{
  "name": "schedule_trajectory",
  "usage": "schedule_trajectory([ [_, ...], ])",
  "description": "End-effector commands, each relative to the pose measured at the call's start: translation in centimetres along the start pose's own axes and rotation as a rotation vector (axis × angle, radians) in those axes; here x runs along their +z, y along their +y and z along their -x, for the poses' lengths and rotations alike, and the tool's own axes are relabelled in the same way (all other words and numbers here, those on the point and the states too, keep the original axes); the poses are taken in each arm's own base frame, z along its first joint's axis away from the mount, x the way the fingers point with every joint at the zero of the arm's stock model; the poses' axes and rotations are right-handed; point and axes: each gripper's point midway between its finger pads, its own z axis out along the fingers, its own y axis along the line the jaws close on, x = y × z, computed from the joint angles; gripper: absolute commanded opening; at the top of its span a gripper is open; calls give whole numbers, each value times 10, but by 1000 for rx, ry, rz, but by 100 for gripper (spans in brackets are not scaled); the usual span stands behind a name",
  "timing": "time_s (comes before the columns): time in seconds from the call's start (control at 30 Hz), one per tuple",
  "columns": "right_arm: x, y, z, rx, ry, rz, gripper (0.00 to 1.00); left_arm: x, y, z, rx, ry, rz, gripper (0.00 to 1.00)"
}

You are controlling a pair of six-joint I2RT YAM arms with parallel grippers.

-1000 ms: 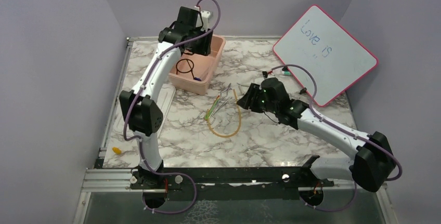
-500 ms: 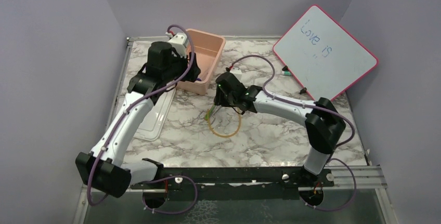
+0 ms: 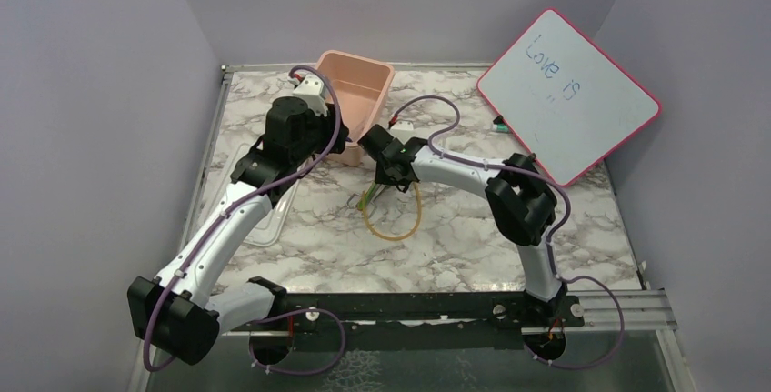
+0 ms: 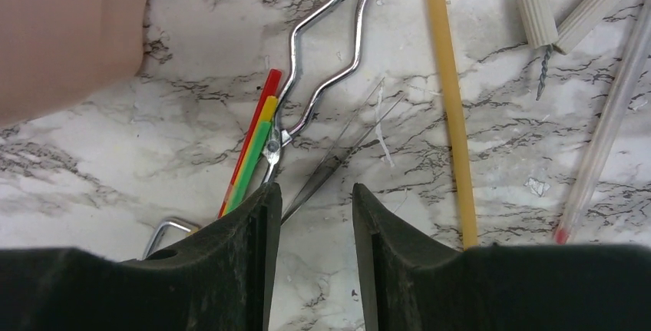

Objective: Organize the chemistry lab equipment

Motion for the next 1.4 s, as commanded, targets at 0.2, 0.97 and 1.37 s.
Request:
schedule_trajectory([
  [0.2, 22, -5, -7, 110, 94, -16, 43, -12, 37, 21, -68, -107, 228, 53],
  [0.97, 11, 8, 19, 211, 57, 57, 4, -10, 39, 17, -71, -93, 237, 57],
  [1.37, -91, 48, 129, 267, -281, 389, 1, -12, 55, 11, -76, -85, 329, 59],
])
